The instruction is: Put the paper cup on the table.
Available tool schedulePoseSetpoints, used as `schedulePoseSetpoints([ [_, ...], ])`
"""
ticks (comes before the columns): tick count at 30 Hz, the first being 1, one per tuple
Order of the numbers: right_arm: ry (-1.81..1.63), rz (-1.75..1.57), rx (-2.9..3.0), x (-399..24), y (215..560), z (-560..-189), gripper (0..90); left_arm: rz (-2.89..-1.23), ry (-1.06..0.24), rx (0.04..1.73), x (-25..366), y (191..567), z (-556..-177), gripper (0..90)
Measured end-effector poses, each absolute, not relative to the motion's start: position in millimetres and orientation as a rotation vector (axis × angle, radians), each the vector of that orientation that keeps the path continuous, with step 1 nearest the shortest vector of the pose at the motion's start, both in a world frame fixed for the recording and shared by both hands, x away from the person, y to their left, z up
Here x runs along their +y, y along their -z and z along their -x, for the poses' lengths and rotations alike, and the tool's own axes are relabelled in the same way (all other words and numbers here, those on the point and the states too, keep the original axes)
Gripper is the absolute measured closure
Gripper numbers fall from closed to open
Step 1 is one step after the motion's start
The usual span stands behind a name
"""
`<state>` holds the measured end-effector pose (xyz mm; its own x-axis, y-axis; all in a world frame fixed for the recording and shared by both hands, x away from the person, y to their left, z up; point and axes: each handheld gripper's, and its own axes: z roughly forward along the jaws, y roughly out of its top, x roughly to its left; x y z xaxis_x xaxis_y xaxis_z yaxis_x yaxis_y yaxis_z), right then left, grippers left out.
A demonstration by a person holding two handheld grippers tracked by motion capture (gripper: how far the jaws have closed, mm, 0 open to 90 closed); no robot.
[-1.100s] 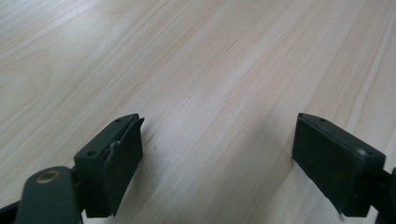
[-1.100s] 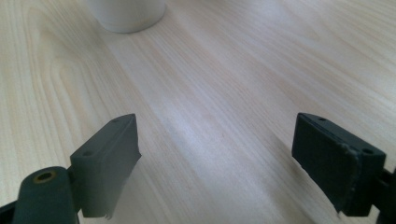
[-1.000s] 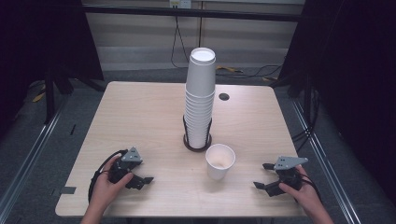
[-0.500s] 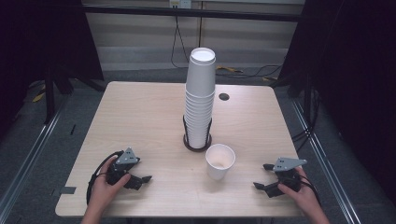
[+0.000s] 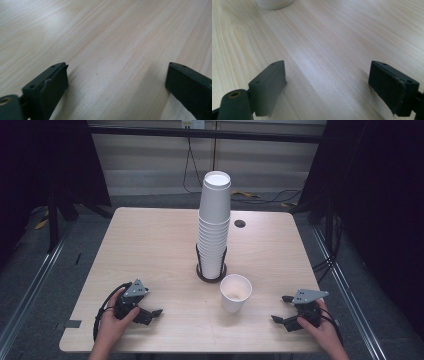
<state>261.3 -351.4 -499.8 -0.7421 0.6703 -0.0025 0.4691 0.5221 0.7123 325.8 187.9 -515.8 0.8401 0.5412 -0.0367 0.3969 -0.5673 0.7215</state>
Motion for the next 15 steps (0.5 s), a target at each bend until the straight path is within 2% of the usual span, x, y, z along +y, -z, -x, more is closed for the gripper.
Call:
schedulePoseSetpoints([
  [1,-1.038,-0.957,2.487,-351.4,499.7,-261.1,13.9,-2.250,-0.242,0.689,187.3,515.8,-325.6,0.0],
  [15,-1.024,-0.981,2.469,-351.5,499.5,-258.3,13.6,-2.248,-0.243,0.688,187.3,515.9,-325.5,0.0],
])
